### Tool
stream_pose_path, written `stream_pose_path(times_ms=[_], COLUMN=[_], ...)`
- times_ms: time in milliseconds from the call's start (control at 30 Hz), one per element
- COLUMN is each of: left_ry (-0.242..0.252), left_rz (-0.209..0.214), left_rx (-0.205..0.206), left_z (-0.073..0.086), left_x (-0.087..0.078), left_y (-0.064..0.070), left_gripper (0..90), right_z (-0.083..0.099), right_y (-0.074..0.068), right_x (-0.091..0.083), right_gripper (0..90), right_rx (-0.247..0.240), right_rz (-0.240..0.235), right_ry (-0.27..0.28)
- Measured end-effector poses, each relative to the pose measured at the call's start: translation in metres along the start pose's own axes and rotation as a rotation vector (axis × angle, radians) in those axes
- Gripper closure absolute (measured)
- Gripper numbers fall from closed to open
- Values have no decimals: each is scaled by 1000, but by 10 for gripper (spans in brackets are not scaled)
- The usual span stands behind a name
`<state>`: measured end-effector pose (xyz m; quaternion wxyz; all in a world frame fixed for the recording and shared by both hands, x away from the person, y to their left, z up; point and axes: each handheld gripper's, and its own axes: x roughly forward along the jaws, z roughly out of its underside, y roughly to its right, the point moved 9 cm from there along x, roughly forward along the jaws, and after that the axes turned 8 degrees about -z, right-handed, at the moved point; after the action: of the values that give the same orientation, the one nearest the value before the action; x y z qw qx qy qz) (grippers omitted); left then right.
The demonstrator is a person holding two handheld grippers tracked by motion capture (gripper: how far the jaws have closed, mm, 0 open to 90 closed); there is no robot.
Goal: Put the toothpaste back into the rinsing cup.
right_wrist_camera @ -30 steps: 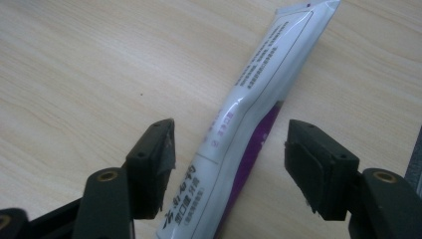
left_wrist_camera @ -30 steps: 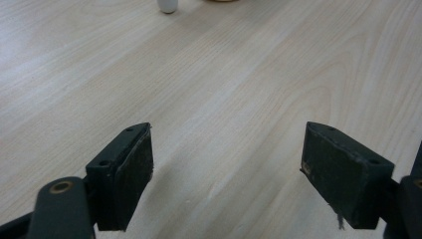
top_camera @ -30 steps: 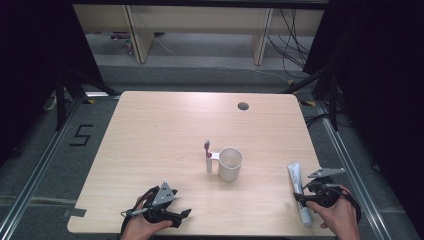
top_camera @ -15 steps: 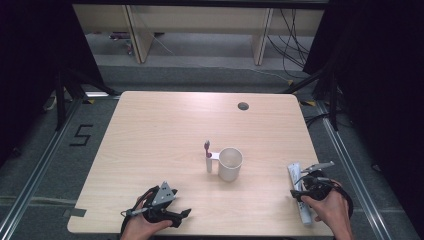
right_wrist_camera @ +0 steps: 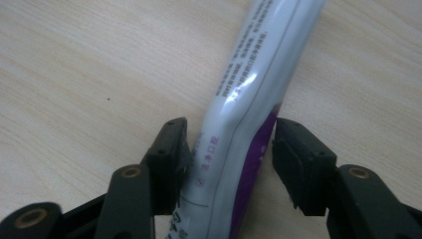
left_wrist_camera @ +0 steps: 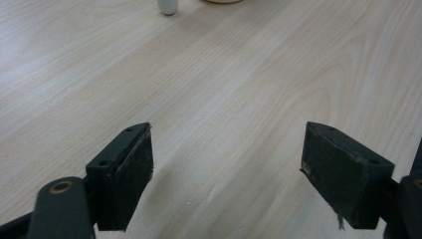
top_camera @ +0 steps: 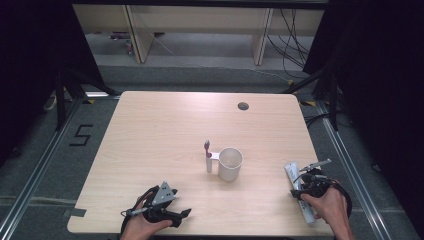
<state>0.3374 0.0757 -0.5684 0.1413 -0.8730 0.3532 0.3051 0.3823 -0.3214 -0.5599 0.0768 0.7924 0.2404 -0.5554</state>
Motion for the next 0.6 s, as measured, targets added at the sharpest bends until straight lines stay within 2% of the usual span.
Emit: stream_pose_path(times_ms=[67,167,200,300,433,467,500,533,600], left_ry=[-2,-2,-3,-5,-5,4,2,2,-6], left_rz=[0,-5,-5,-3,1,0,1,3,2], left_rx=[9,10,11,17,16,6,5,8,19], left_z=[0,0,0,0,0,-1,-1,-1,0], left_x=[-1,-1,-1,-1,-1,0,-1,-1,-2], left_y=[-1,-1,-1,-1,0,1,1,1,0], left_gripper=[201,201,201,201,202,201,201,201,201], right_z=[1,1,1,1,-2,-1,-3,-3,-3], right_y=[-1,-1,0,-3,3,0,4,4,4], right_x=[0,1,1,2,2,1,2,1,1], right_gripper=[538,578,580,585,596,600,604,609,627], right_rx=[2,13,-1,13,-87,-62,-91,-96,-79], right_rz=[-11,-1,-2,3,-1,-7,0,-12,-17], right_ry=[-11,-30,-36,-55,-78,-96,-96,-106,-125])
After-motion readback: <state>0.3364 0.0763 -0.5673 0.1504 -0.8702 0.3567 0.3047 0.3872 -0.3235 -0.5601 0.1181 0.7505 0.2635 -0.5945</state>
